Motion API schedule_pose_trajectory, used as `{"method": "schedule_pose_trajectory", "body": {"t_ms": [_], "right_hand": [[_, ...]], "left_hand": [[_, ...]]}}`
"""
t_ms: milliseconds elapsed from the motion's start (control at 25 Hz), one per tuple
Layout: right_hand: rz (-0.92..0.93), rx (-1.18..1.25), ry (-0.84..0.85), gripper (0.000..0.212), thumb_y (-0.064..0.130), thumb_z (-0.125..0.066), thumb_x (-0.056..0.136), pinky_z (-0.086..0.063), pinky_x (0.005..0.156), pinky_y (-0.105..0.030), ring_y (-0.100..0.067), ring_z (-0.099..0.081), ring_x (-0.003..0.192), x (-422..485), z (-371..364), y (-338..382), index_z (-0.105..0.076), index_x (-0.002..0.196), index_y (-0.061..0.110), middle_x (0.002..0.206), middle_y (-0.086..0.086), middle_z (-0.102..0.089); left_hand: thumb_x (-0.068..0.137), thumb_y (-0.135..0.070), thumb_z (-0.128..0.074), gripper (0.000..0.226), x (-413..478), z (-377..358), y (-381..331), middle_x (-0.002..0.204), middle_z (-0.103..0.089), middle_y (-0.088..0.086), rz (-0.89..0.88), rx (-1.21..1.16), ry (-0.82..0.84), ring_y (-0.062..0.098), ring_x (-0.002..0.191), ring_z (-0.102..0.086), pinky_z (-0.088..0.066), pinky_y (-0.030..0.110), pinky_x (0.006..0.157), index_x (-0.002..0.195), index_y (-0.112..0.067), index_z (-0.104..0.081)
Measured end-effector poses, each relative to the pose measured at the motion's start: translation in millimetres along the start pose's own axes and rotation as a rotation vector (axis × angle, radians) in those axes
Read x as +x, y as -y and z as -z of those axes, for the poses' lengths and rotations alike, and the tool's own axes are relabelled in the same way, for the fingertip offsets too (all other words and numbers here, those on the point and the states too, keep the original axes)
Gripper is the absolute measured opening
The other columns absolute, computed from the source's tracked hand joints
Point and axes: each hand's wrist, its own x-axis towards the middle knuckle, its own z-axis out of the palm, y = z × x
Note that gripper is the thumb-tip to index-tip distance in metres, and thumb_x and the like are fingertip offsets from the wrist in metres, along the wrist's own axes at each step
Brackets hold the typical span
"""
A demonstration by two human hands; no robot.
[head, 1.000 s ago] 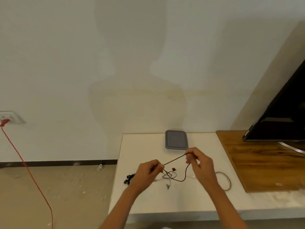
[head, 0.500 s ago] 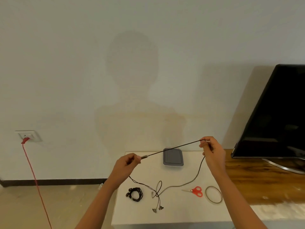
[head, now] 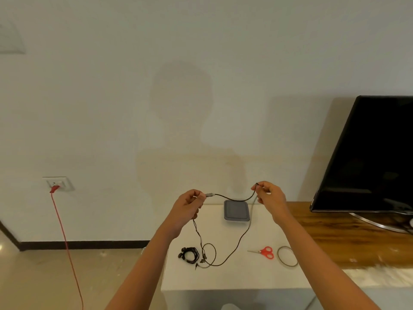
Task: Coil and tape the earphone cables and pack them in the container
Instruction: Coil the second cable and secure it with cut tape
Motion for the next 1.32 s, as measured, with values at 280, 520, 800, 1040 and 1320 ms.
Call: {"method": "schedule_pose_trajectory", "body": {"t_ms": [280, 520, 800, 1040, 1320], "right_hand": [[-0.004, 0.622, 0.341, 0.015, -0.005, -0.051, 0.092, -0.057, 0.079, -0.027, -0.033, -0.069, 0.092, -21, -21, 50, -0.065, 0.088, -0.002, 0.087, -0.017, -0.065], [0.005, 0.56, 0.575, 0.013, -0.002, -0.053, 0.091, -0.056, 0.088, -0.037, -0.033, -0.068, 0.096, -32, -30, 88, -0.065, 0.094, -0.002, 0.088, -0.016, -0.065], [0.038, 0.6, 0.41, 0.014, 0.004, -0.051, 0.094, -0.059, 0.071, -0.032, -0.022, -0.066, 0.07, -22, -6, 101, -0.063, 0.087, 0.005, 0.079, -0.008, -0.062], [0.242, 0.866, 0.037, 0.019, -0.002, -0.041, 0.097, -0.056, 0.084, -0.032, -0.02, -0.067, 0.082, 8, 16, 78, -0.058, 0.09, 0.004, 0.081, -0.009, -0.061], [0.153, 0.259, 0.229, 0.016, -0.007, -0.053, 0.09, -0.055, 0.09, -0.03, -0.029, -0.068, 0.097, -4, -28, -4, -0.066, 0.098, -0.002, 0.098, -0.016, -0.07]], "left_hand": [[0.101, -0.042, -0.036, 0.048, -16, -16, -1, 0.08, -0.07, 0.009, 0.195, 0.007, 0.228, 0.015, 0.064, -0.064, -0.055, 0.026, 0.063, 0.098, -0.006, -0.066], [0.09, -0.028, -0.064, 0.032, -7, -32, -19, 0.089, -0.067, 0.017, 0.122, 0.089, 0.096, 0.024, 0.073, -0.073, -0.058, 0.033, 0.054, 0.115, -0.019, -0.047], [0.096, -0.024, -0.048, 0.023, 27, -11, -1, 0.089, -0.049, -0.001, -0.206, 0.729, -0.145, 0.016, 0.076, -0.055, -0.044, 0.026, 0.071, 0.087, -0.018, -0.068], [0.101, -0.019, -0.036, 0.027, 28, 8, 51, 0.097, -0.057, 0.007, 0.018, 0.79, -0.036, 0.017, 0.078, -0.052, -0.038, 0.024, 0.069, 0.085, -0.012, -0.057], [0.099, -0.025, -0.041, 0.025, 27, -7, 43, 0.074, -0.055, 0.002, 0.138, 0.089, -0.125, 0.018, 0.077, -0.068, -0.056, 0.036, 0.072, 0.083, -0.014, -0.056]]}}
